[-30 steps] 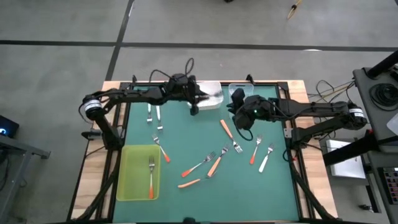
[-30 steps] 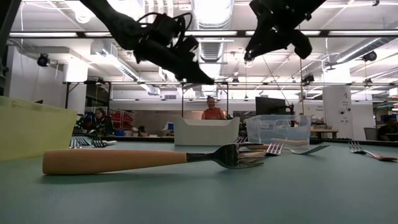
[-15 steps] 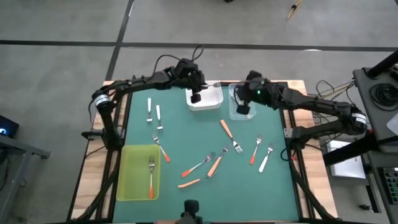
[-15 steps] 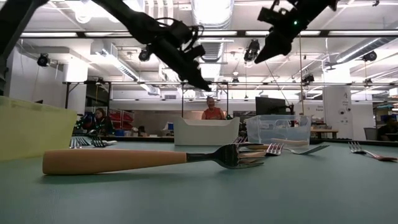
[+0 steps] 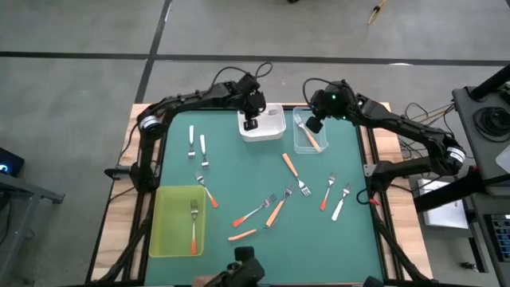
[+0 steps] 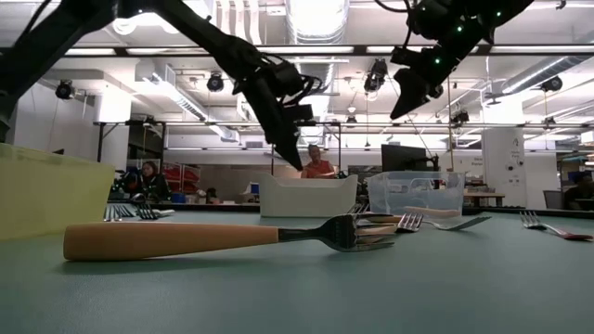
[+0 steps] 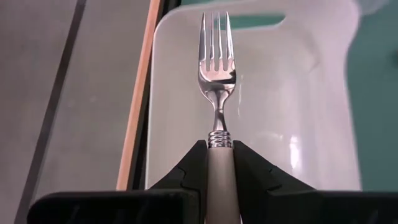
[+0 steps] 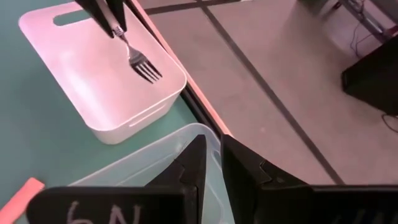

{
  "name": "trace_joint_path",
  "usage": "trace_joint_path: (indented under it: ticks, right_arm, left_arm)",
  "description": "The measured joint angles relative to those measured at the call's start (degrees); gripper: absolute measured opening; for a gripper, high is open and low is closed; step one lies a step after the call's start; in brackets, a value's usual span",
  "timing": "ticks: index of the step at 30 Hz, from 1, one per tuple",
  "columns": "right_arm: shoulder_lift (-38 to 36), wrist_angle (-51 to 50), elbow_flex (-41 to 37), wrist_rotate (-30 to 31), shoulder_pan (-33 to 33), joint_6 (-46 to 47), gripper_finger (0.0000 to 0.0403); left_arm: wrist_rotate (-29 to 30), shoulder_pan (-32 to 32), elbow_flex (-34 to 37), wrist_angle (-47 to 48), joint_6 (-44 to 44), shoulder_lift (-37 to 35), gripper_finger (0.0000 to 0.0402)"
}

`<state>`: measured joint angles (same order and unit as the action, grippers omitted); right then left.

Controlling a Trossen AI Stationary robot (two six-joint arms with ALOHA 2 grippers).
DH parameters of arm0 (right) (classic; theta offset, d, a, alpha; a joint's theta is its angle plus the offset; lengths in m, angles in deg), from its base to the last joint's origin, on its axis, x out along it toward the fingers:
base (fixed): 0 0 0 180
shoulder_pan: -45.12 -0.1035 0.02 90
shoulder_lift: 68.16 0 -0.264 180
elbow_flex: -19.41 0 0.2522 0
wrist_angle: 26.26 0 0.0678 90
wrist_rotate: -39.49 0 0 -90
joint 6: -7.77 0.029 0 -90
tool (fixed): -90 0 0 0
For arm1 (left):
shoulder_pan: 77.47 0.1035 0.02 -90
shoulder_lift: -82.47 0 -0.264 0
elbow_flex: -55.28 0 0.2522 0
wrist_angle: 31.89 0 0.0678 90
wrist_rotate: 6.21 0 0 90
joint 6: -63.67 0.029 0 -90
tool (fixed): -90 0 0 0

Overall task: Sort silverware by color (type)
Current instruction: Put the white fork into the white bin

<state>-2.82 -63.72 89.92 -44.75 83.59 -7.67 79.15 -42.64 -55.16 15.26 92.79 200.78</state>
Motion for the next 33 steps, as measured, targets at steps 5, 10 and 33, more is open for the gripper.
trace_joint_path:
  ticks: [5,10,33]
  right_arm:
    - [0.02,0.06,-0.02,-0.24,0.21,-1.08,0.0038]
    - [0.02,0.50,-0.04,-0.24,0.21,-1.69,0.0038]
    - [0.02,0.44,-0.10,-0.22,0.21,-1.66,0.0038]
  left_arm:
    - [0.28,0.70,0.26,0.46,0.00,0.60,0.0035]
    - [0.27,0.73,0.38,-1.95,-0.70,0.60,0.0035]
    - [-0.55,1.29,1.19,-6.63,-0.81,3.74,0.0035]
